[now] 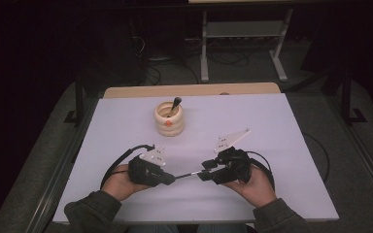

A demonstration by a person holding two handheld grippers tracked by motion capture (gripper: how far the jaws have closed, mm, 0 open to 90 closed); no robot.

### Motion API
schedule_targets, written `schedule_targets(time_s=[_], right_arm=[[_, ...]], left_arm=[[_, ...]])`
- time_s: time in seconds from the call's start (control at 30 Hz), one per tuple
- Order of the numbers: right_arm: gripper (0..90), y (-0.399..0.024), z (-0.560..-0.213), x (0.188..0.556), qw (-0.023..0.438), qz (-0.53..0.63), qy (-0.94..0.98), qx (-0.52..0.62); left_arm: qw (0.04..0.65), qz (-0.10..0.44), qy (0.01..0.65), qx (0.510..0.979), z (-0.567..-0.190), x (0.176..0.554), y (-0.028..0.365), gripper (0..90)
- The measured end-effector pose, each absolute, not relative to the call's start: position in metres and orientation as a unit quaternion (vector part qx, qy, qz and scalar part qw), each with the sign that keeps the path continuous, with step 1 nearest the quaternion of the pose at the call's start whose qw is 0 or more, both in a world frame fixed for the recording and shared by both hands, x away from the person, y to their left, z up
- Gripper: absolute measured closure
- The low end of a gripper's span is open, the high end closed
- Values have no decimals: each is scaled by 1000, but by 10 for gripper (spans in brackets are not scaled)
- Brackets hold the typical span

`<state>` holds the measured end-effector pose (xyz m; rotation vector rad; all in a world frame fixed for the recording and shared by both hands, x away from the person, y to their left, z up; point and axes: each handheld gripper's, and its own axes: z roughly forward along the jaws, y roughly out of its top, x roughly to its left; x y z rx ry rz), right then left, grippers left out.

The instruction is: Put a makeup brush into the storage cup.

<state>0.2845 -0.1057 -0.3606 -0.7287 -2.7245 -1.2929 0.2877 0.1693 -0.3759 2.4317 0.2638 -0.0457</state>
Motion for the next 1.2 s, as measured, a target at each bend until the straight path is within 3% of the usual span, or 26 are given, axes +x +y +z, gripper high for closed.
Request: schedule_targets(time_s=[0.23, 0.37, 0.53, 0.67, 0.93, 1.1, 1.2], right_arm=[[538, -107, -366, 288, 27, -417, -876, -241], [556, -101, -365, 288, 53, -425, -873, -234], [739, -93, -359, 288, 61, -425, -877, -214], [835, -92, -359, 293, 112, -431, -874, -193], [848, -79, -348, 291, 85, -372, -909, -168], [848, -69, -335, 290, 68, -338, -929, -136], [847, -64, -327, 288, 65, -335, -932, -127]], left_arm=[[357, -13, 92, 930, -372, 286, 173, 852], [372, -12, 78, 925, -370, 284, 173, 853], [371, -6, 68, 926, -369, 282, 173, 852], [360, -1, 71, 930, -373, 281, 172, 823], [335, 8, 61, 940, -374, 277, 162, 728], [337, 3, 59, 940, -370, 275, 160, 743], [338, 2, 50, 940, -369, 274, 158, 819]])
